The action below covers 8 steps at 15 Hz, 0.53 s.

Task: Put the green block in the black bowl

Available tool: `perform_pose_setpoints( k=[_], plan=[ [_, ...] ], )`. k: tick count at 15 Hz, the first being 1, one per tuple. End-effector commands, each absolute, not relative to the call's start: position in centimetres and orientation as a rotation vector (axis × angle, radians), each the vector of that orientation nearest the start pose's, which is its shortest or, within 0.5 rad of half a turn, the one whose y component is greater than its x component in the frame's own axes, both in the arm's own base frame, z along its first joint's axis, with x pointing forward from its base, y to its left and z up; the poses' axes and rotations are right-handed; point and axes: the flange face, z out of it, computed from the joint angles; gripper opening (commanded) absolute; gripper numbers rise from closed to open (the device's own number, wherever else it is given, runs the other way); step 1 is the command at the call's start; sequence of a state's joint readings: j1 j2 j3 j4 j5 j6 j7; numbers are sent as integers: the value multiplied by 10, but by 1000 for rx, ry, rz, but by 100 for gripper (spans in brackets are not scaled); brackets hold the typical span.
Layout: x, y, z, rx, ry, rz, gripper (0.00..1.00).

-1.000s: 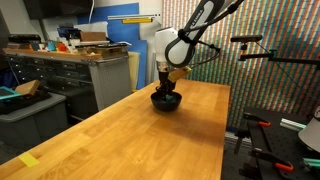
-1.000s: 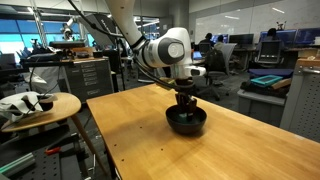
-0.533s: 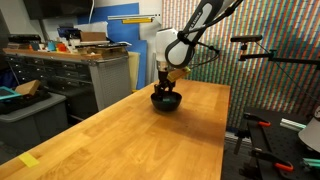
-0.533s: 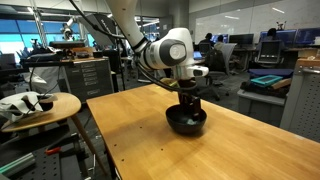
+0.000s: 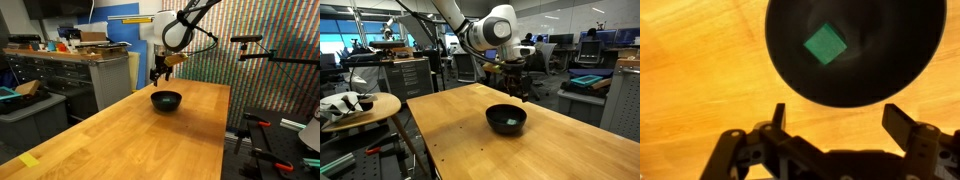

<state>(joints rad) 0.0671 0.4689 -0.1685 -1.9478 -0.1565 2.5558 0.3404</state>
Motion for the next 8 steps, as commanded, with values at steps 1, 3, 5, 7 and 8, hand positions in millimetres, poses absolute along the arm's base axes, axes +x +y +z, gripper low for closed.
perform_pose_setpoints(
  k=[1,3,5,7,8],
  plan=[
    [636,-69,295,-3254,375,-209,100],
    [636,-75,302,-3272,311,-141,100],
    [635,-78,307,-3278,244,-62,100],
    [635,-80,311,-3274,187,3,100],
    [635,-80,312,-3266,163,33,100]
  ],
)
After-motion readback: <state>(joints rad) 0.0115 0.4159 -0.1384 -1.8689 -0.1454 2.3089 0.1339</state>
